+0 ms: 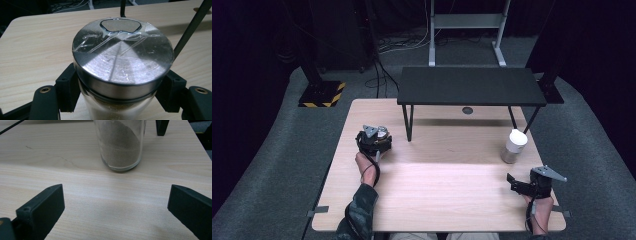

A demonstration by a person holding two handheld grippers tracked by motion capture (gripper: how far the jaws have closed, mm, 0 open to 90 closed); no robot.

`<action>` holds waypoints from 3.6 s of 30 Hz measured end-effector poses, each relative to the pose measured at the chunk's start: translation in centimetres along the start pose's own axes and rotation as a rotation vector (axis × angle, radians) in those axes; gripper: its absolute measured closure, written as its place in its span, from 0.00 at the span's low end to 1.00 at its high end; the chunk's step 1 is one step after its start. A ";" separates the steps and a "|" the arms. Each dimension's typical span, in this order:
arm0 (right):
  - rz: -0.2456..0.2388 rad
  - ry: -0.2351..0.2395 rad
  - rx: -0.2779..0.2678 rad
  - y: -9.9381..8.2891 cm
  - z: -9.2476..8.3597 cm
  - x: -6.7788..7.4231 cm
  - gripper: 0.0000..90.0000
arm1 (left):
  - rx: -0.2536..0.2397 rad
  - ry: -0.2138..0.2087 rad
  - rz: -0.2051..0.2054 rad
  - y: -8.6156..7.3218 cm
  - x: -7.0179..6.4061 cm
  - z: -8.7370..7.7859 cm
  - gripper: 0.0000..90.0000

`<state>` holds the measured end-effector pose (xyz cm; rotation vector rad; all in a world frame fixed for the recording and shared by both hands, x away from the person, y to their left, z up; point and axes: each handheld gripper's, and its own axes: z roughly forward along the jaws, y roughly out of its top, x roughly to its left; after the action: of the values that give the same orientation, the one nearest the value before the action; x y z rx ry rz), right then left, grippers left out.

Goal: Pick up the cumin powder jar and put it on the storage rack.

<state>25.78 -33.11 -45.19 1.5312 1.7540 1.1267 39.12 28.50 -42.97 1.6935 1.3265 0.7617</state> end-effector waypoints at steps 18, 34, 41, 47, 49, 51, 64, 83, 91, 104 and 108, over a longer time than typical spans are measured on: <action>0.000 0.006 0.005 0.1 0.0 -0.1 0.00 | -0.031 -0.051 0.011 0.4 0.3 -2.3 0.34; 0.002 0.009 0.009 0.1 0.1 -0.1 0.00 | -0.051 -0.103 0.036 1.3 0.2 -4.7 0.34; 0.003 0.011 0.010 0.2 0.1 -0.2 0.00 | -0.061 -0.123 0.063 2.0 -0.1 -5.7 0.34; 0.002 0.012 0.014 0.2 0.1 -0.2 0.00 | -0.076 -0.144 0.072 2.7 -0.2 -6.4 0.34; 0.003 0.012 0.014 0.2 0.1 -0.2 0.00 | -0.076 -0.148 0.075 2.8 -0.2 -6.5 0.34; 0.004 0.012 0.014 0.2 0.1 -0.2 0.00 | -0.083 -0.158 0.083 3.2 -0.4 -6.8 0.34; 0.005 0.015 0.012 0.2 0.1 -0.3 0.00 | -0.100 -0.205 0.095 5.0 -0.5 -7.4 0.34; 0.008 0.019 0.013 0.2 0.1 -0.4 0.00 | -0.111 -0.251 0.121 7.8 -1.1 -7.7 0.34; 0.008 0.020 0.013 0.2 0.1 -0.4 0.00 | -0.111 -0.265 0.126 8.8 -1.2 -7.6 0.34; 0.007 0.021 0.015 0.3 0.1 -0.4 0.00 | -0.110 -0.288 0.134 10.9 -1.5 -7.7 0.34; 0.007 0.021 0.017 0.3 0.2 -0.4 0.00 | -0.115 -0.292 0.140 11.6 -1.5 -7.9 0.34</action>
<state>26.14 -33.48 -45.06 1.5416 1.7783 1.1377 37.35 27.83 -28.96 1.7421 0.9552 0.6280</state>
